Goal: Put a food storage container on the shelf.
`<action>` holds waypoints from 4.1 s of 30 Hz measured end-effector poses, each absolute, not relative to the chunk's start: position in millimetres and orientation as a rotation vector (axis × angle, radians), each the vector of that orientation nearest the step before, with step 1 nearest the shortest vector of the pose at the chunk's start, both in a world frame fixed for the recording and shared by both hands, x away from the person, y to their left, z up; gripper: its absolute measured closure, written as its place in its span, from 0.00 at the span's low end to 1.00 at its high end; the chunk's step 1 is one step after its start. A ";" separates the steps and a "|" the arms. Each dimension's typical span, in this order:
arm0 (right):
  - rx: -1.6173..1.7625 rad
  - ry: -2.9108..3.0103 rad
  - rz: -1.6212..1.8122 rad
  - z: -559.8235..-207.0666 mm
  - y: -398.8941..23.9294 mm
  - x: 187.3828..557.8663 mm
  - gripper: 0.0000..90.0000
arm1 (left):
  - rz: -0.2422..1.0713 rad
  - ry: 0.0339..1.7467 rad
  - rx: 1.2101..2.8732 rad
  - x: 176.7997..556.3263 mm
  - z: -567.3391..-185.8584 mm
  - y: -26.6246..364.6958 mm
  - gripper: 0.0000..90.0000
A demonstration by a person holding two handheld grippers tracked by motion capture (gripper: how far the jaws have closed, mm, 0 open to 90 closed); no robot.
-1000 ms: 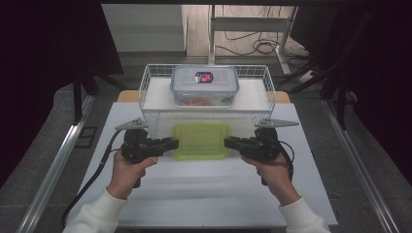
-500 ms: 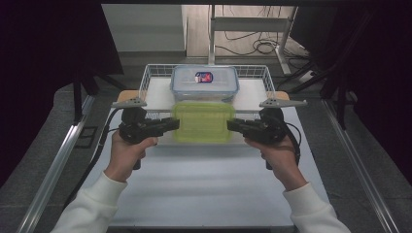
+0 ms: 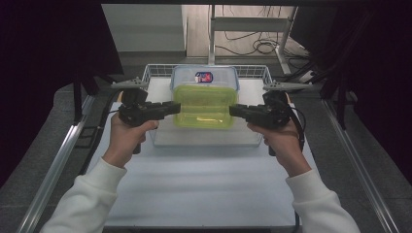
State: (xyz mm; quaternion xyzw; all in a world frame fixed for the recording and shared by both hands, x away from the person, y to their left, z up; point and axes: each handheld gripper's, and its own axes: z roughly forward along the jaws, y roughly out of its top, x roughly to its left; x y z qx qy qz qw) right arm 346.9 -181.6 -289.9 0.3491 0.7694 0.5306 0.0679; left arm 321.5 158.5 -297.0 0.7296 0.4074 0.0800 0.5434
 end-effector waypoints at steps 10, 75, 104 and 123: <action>1.051 2.306 1.595 -259.0 -178.8 368.5 0.88 | 0.185 0.964 1.711 347.1 -272.4 161.6 0.89; 1.313 2.226 1.603 -256.8 -166.3 467.0 0.70 | 0.120 1.132 1.618 435.1 -268.7 164.3 0.75; 1.286 2.224 1.655 -251.0 -180.3 449.8 0.47 | 0.137 1.119 1.639 423.6 -263.7 180.5 0.33; 1.271 2.296 1.657 -261.9 -215.8 418.6 0.43 | 0.095 1.062 1.686 382.8 -279.3 216.6 0.29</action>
